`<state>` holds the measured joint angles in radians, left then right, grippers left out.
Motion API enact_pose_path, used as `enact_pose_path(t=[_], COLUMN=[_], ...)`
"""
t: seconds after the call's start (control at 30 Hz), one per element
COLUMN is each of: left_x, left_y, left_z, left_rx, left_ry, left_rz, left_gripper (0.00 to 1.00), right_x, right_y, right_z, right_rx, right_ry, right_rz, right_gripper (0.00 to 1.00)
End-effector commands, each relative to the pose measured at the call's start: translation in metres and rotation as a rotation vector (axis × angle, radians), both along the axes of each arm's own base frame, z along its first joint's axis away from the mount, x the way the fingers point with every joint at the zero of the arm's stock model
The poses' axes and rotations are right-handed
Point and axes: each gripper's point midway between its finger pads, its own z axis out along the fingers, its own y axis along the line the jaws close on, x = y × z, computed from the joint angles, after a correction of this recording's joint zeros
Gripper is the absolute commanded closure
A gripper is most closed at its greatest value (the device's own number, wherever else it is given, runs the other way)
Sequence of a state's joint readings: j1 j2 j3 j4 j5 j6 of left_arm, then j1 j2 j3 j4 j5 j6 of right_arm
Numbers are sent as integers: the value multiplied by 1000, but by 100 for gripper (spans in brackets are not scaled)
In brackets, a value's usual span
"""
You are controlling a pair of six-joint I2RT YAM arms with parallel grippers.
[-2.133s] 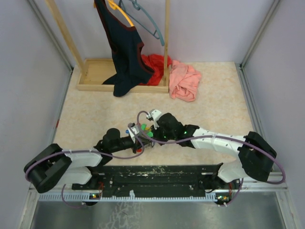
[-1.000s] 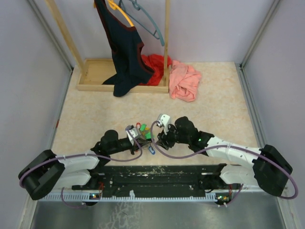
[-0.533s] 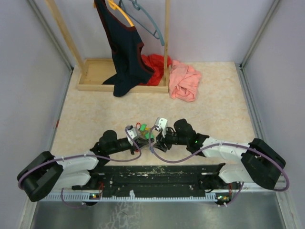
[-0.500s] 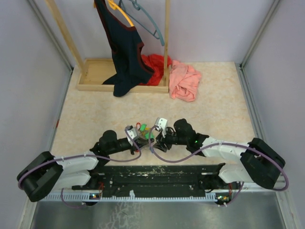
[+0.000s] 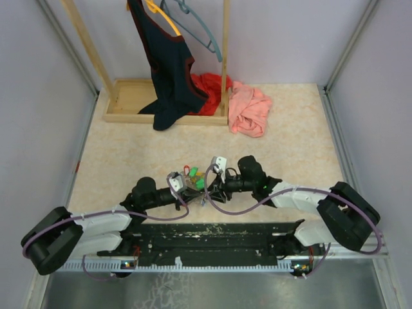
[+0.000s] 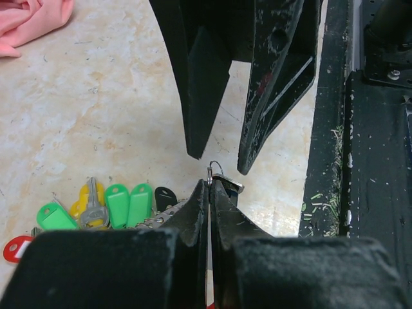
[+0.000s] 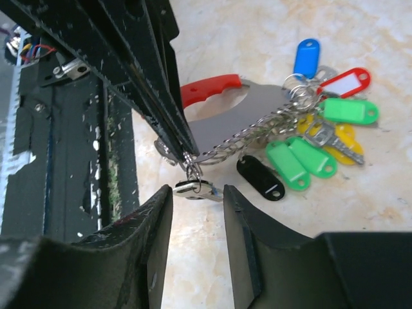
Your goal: Put the keys on the keyring
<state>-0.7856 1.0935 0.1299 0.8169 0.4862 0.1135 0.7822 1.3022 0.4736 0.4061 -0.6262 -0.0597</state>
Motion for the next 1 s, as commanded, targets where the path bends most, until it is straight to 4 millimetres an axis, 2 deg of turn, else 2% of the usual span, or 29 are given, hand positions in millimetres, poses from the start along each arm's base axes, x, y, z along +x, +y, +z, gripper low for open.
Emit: enact_pose_path(t=[0.0, 0.13, 0.37, 0.57, 0.77, 0.97], left_x=[-4, -6, -7, -7, -8, -9], left_y=[-3, -3, -4, -5, -6, -7], left_z=[17, 18, 17, 17, 16, 19], left_rx=[-53, -57, -56, -55, -54, -64], left_ry=[-63, -70, -69, -68, -64, -69], left_rz=[-35, -41, -49, -54, -64, -76], left_gripper=[99, 99, 99, 99, 99, 99], right_x=[0, 1, 6, 2, 1, 0], right_y=[12, 13, 12, 13, 16, 17], right_z=[15, 12, 20, 26, 29, 22], right_rx=[50, 48, 72, 97, 110, 96], right_ry=[-3, 5, -10, -3, -2, 14], right_rz=[76, 84, 74, 100, 122, 134], right_gripper=[64, 68, 69, 69, 76, 85])
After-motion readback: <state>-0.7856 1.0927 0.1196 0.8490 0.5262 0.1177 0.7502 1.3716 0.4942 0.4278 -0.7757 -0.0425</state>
